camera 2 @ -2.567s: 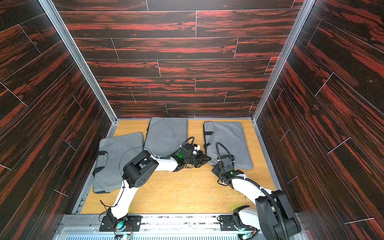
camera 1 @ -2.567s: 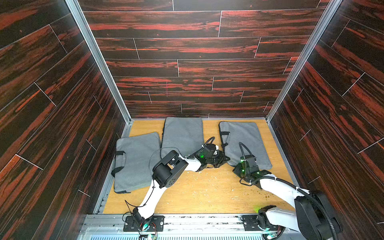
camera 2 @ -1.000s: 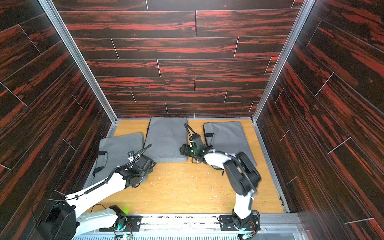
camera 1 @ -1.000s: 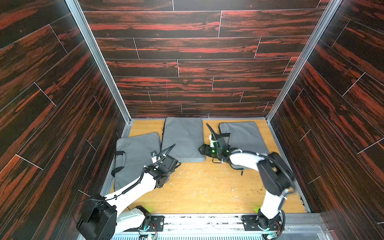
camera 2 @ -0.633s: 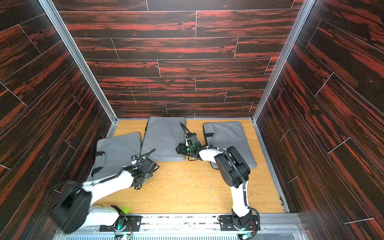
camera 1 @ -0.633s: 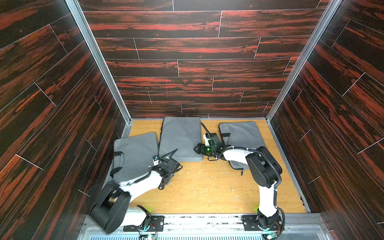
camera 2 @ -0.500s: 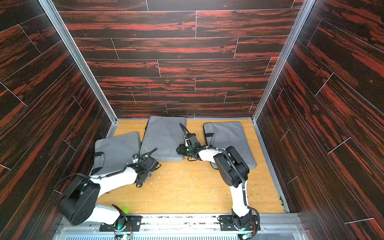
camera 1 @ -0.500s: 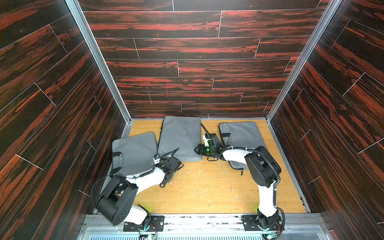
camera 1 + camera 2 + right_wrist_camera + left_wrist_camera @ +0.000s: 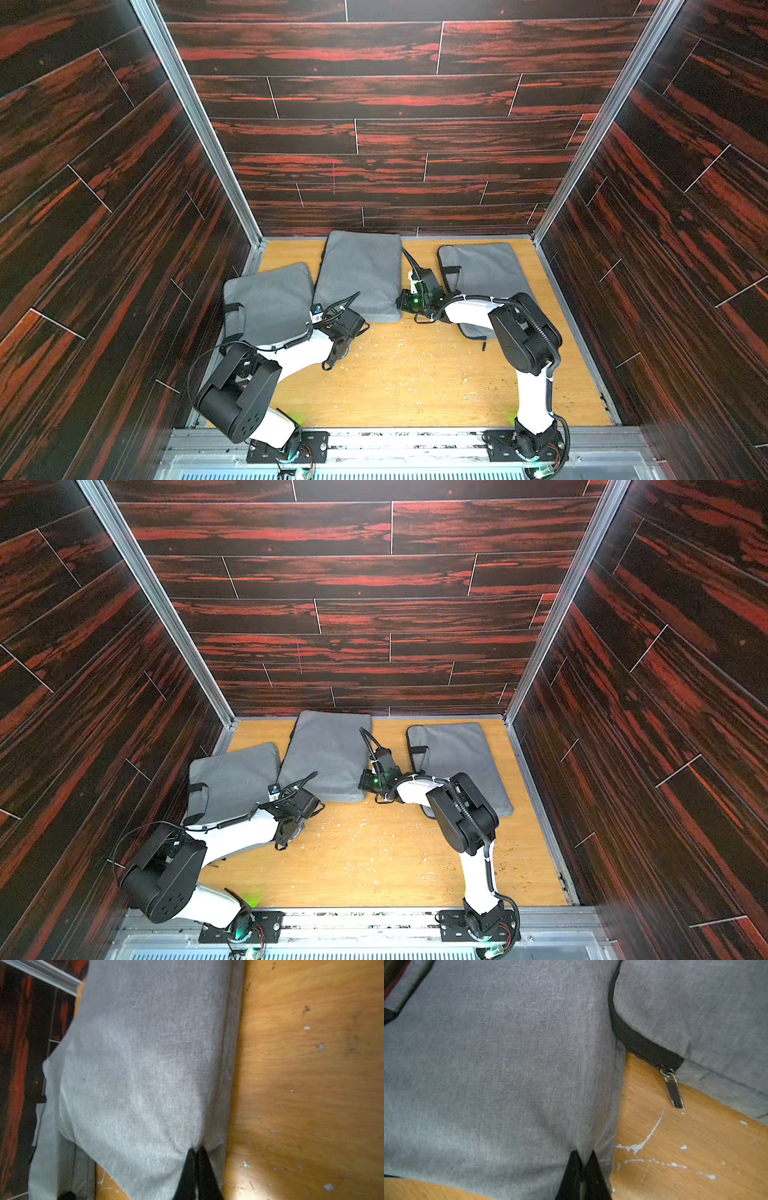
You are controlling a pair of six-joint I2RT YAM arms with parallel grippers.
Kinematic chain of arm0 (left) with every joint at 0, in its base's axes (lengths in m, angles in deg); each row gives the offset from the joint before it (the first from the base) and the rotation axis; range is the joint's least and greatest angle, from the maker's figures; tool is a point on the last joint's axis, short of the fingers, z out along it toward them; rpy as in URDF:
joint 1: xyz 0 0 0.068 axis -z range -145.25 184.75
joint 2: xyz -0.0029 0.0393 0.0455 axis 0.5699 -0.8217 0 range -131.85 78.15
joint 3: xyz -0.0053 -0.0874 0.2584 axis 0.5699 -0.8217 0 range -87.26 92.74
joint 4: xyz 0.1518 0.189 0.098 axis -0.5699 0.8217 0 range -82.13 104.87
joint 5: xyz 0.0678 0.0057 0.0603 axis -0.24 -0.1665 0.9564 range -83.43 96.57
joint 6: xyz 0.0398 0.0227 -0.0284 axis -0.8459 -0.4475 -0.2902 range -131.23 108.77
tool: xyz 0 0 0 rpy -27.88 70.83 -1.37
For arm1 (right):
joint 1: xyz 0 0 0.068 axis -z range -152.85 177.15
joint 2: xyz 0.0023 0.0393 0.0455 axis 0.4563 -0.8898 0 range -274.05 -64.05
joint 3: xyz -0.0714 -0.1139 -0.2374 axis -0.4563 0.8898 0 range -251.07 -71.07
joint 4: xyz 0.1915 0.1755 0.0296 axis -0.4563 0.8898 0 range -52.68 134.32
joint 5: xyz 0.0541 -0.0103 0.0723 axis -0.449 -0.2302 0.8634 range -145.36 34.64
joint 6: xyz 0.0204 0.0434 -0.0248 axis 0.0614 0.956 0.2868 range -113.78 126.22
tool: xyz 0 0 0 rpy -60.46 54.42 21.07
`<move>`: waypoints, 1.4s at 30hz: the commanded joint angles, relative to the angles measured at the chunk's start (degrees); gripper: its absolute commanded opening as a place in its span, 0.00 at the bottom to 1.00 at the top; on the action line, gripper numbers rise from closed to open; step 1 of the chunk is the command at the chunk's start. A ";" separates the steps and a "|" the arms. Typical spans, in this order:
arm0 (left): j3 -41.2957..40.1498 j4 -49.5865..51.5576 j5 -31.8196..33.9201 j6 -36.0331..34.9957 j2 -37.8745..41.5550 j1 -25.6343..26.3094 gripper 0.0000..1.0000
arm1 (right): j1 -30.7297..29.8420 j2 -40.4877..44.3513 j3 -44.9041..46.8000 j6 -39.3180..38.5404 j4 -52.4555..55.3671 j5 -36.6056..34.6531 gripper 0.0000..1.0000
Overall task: Put the mouse into the laptop bag
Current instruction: Move the zippered laptop bag to the center of the board.
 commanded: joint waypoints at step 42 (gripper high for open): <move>6.53 3.37 28.71 -9.05 33.41 16.45 1.00 | 3.44 53.65 17.19 3.47 27.95 -12.42 0.87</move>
